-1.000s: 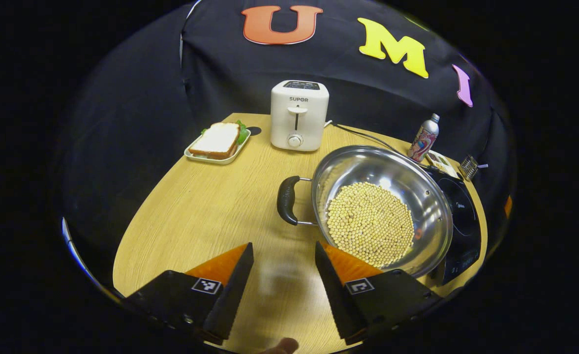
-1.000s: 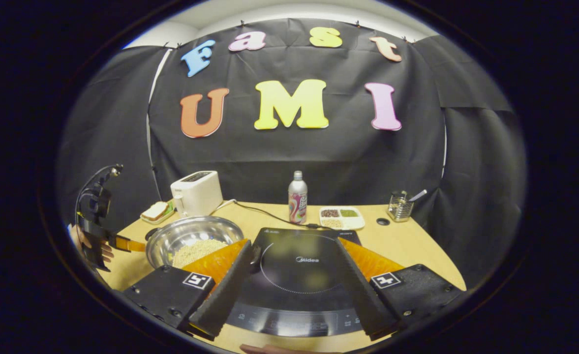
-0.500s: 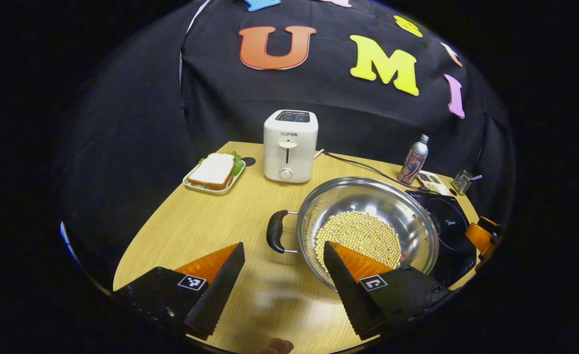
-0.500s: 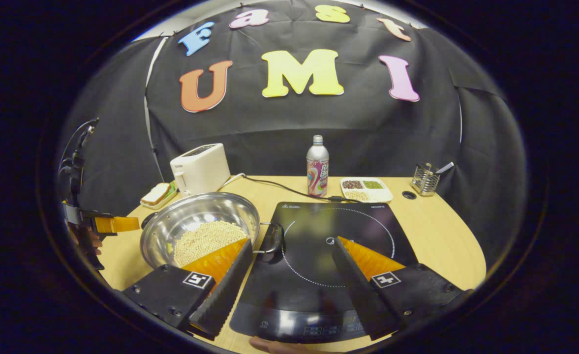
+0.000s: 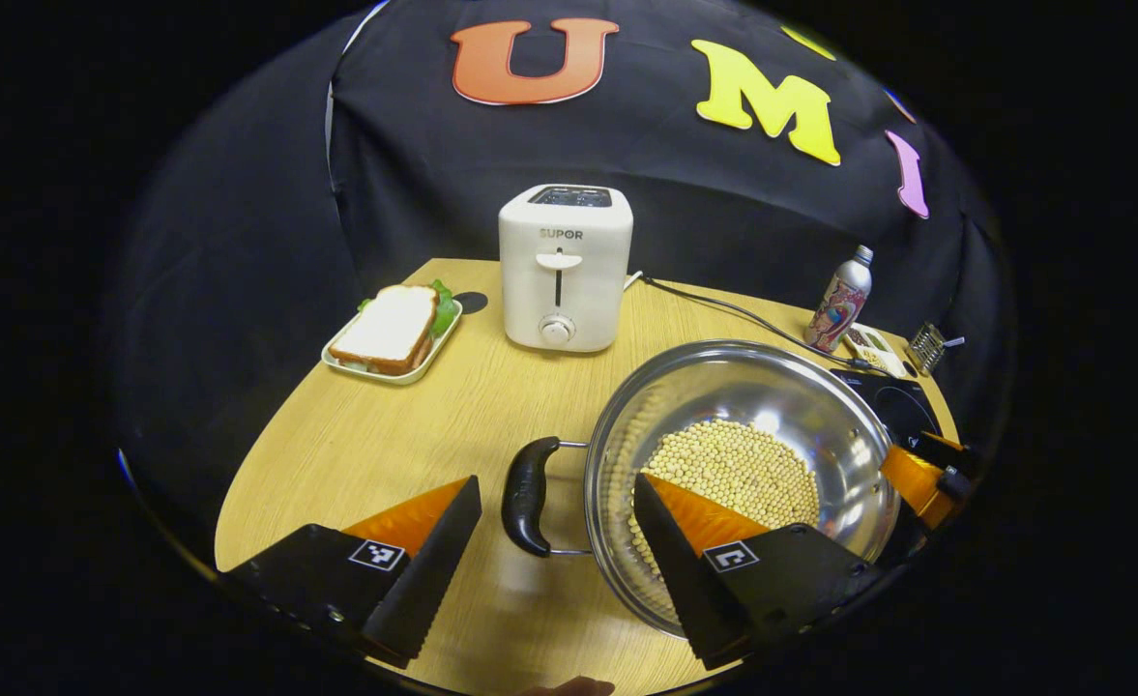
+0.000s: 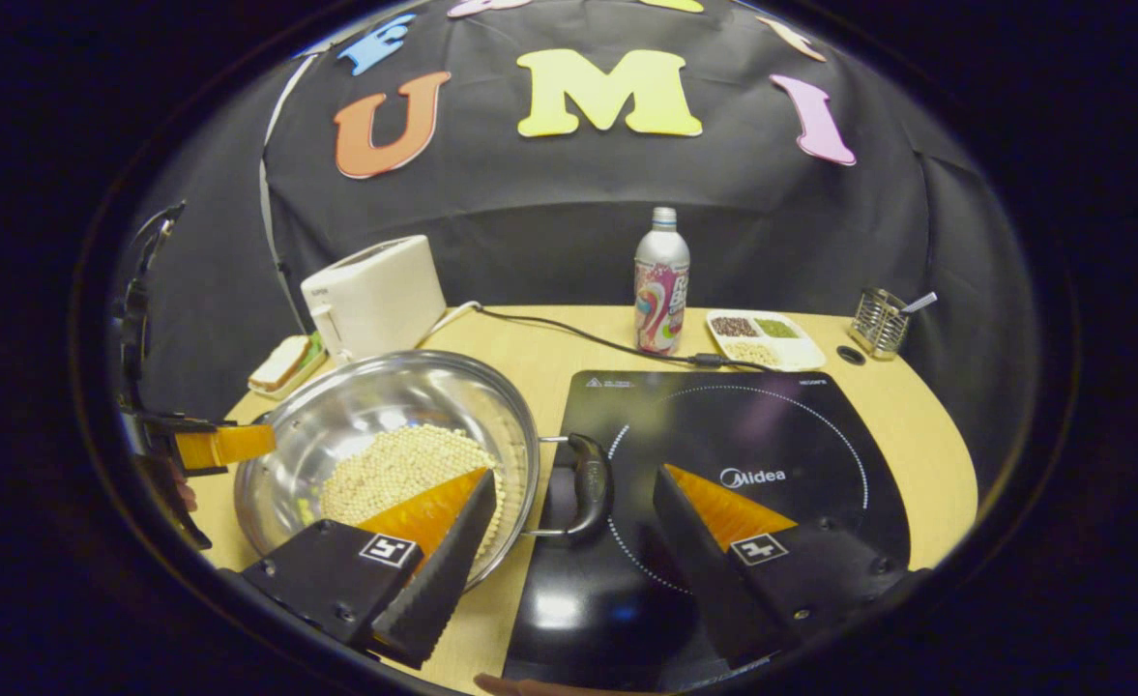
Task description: First push the handle of the pot to place it horizontally, then grasp the pot with both hands and set it on the induction cooktop.
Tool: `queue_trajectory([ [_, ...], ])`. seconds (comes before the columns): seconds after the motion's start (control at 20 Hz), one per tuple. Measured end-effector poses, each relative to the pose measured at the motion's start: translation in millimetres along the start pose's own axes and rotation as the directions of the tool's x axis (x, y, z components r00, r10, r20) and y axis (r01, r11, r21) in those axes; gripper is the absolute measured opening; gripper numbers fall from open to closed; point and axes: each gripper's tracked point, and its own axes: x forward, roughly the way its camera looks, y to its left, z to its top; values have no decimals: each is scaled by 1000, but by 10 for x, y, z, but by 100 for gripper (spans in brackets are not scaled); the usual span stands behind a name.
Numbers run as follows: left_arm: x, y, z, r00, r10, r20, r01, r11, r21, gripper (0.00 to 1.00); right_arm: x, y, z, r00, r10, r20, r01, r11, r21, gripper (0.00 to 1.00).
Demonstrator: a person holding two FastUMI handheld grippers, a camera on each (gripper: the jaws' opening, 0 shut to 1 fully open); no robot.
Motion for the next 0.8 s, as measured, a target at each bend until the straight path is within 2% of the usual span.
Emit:
queue_trajectory([
  [0.15, 81, 25, -3, 1000, 18, -23, -17, 999, 39, 95, 123, 46, -59, 999, -4, -44, 4, 1000, 7, 100],
  [0.25, 175, 81, -6, 999, 41, -31, -40, 998, 47, 90, 165, 47, -49, 999, -8, -51, 9, 1000, 7, 100],
  [0.4, 288, -10, -69, 998, 12, -62, -11, 1000, 19, 84, 254, 46, -45, 997, -1, -71, -4, 997, -73, 94],
  [0.45, 327, -25, -120, 997, 12, -78, -10, 1000, 21, 91, 287, 45, -9, 998, -1, -59, -4, 997, -79, 98],
  [0.5, 309, -12, -100, 997, 17, -73, -14, 999, 34, 73, 332, 38, -3, 998, -5, -56, 0, 996, -85, 98],
  [0.55, 329, -11, -103, 997, 18, -73, -15, 999, 40, 73, 332, 32, -1, 999, -9, -47, 5, 996, -89, 90],
  [0.6, 319, -17, -109, 997, 17, -81, -14, 999, 40, 73, 333, 36, -12, 999, -6, -53, 1, 996, -92, 90],
  [0.65, 313, -27, -100, 997, 11, -78, -8, 999, 33, 73, 326, 59, 20, 998, 7, -57, -12, 996, -91, 80],
  [0.7, 304, -27, -103, 996, 11, -88, -9, 999, 34, 81, 334, 55, 3, 998, 9, -59, -14, 995, -97, 73],
  [0.75, 322, -22, -101, 996, 15, -88, -12, 999, 39, 70, 335, 54, 4, 998, 12, -62, -19, 995, -100, 65],
  [0.8, 318, -24, -89, 996, 21, -89, -17, 999, 46, 70, 305, 57, 11, 998, 15, -61, -21, 996, -88, 66],
])
